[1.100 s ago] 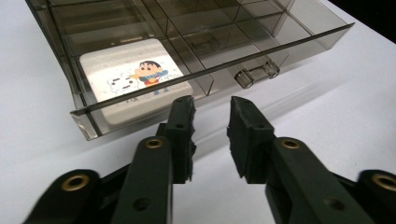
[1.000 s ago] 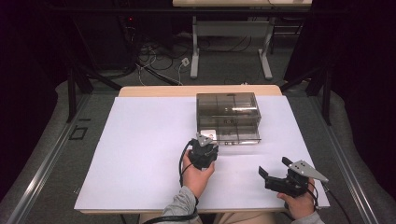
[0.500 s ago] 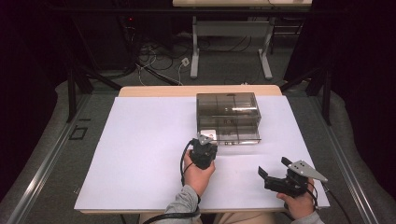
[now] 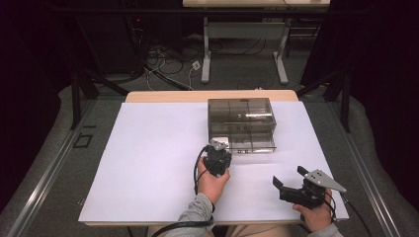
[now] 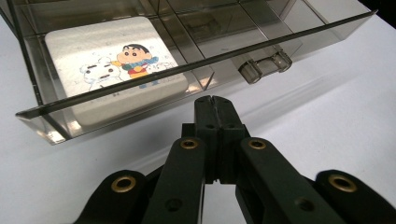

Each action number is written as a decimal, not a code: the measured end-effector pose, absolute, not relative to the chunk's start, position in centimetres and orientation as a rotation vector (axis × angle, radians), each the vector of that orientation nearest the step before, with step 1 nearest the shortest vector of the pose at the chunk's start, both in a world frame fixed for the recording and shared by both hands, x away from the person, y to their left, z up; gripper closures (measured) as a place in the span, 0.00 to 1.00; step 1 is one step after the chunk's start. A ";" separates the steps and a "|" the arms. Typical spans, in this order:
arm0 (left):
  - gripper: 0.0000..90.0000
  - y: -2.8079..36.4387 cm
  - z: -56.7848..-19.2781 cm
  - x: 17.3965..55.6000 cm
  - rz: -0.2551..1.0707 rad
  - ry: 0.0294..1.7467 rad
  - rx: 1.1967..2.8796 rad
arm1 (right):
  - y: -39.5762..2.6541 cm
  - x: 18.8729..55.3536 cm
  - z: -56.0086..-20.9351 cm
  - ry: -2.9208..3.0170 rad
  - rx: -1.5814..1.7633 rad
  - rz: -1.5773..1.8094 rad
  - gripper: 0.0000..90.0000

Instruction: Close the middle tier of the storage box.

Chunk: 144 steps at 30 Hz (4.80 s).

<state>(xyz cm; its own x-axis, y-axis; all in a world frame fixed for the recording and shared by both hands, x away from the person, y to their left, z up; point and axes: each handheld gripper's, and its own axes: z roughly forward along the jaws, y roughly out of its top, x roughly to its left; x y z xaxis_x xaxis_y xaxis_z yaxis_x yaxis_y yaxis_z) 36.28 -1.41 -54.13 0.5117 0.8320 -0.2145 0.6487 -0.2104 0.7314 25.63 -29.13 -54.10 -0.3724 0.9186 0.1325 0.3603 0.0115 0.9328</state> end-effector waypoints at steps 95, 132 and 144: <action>1.00 -2.1 -51.8 42.8 0.365 1.339 1.892 | -29.5 25.3 -54.0 1.758 1.322 1.365 0.00; 0.55 4.0 -49.7 38.8 0.372 1.255 1.806 | -29.1 25.5 -54.3 1.766 1.320 1.351 0.00; 0.45 7.5 -48.6 36.6 0.390 1.212 1.797 | -29.4 25.5 -54.1 1.744 1.335 1.342 0.00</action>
<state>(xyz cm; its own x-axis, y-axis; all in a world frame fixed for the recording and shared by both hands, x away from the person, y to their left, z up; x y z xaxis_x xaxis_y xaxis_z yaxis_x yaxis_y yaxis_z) 36.65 7.45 -48.57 0.4685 0.8570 -0.2146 0.5713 -0.1086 0.8135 25.49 -29.44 -54.15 -0.3471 0.9281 0.1345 0.3675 0.0027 0.9300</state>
